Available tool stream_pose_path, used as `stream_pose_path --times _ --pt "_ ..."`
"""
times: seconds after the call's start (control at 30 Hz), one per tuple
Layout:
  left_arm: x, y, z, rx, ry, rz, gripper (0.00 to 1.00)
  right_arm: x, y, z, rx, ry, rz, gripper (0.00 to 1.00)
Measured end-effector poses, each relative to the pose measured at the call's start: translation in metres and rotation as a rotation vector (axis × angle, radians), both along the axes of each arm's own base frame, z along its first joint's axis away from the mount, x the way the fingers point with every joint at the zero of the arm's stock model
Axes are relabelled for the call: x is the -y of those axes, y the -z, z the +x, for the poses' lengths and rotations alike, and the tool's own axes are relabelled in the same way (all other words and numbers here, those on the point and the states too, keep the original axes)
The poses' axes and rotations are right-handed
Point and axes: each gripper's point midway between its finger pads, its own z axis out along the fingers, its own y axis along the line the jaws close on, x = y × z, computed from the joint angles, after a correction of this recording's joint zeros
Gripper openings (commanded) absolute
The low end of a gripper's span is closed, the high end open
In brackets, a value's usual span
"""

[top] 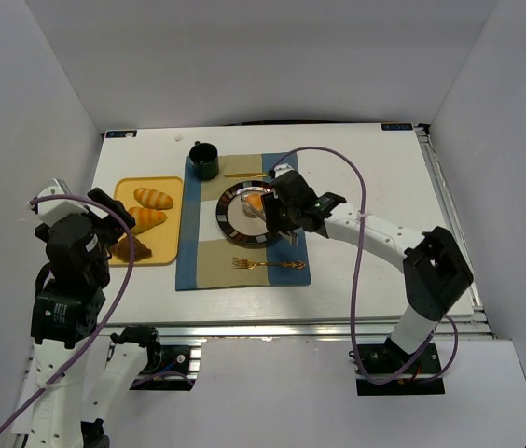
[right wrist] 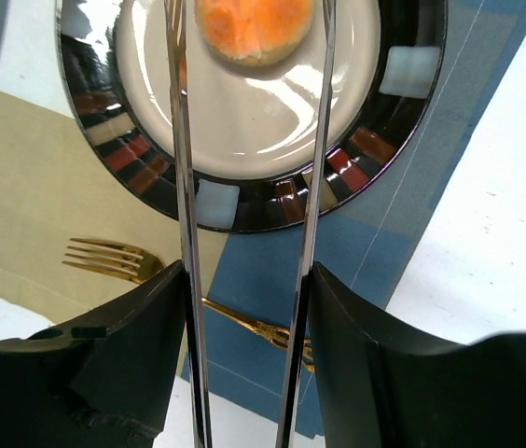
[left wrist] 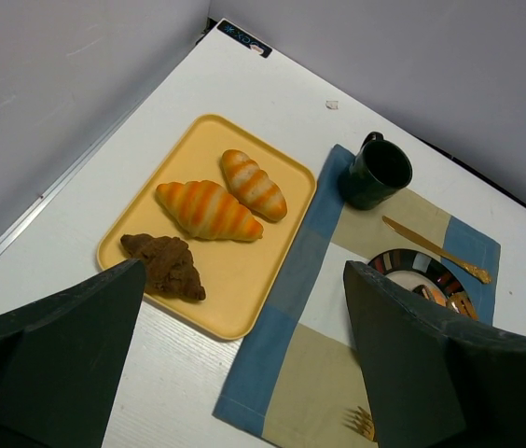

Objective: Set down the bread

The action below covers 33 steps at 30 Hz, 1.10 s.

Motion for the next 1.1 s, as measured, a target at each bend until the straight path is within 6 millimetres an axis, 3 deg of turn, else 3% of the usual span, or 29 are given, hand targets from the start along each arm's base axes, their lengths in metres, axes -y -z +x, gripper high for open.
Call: stream_pose_path --times 0.23,0.4,0.5,0.57,0.63,0.73,0.83,0.9,0.97,1.1 --pt "0.0 0.0 0.0 0.002 0.001 -0.001 0.98 0.003 -0.024 -0.001 0.037 0.005 0.031 0.61" --pt "0.001 0.0 0.0 0.003 0.007 -0.003 0.98 0.021 -0.047 -0.003 0.083 0.063 0.019 0.61" --pt "0.003 0.0 0.001 0.003 0.017 -0.008 0.98 0.045 -0.075 -0.006 0.148 0.146 0.049 0.62" --pt "0.006 -0.001 0.001 0.007 0.031 -0.013 0.98 0.072 -0.093 -0.014 0.191 0.215 0.095 0.63" --pt "0.009 -0.002 0.003 0.015 0.047 -0.023 0.98 0.106 -0.095 -0.021 0.209 0.307 0.111 0.63" --pt "0.014 -0.005 0.005 0.03 0.069 -0.038 0.98 0.148 -0.07 -0.03 0.188 0.423 0.09 0.63" --pt "0.017 -0.006 0.006 0.038 0.085 -0.05 0.98 0.175 -0.012 -0.048 0.093 0.471 -0.001 0.63" --pt "0.019 -0.005 0.007 0.041 0.094 -0.055 0.98 0.185 0.024 -0.064 0.019 0.473 -0.065 0.63" --pt "0.02 -0.002 0.007 0.034 0.1 -0.057 0.98 0.192 0.047 -0.075 -0.029 0.472 -0.11 0.63" --pt "0.023 0.008 0.009 0.013 0.111 -0.062 0.98 0.194 0.07 -0.079 -0.069 0.474 -0.134 0.66"
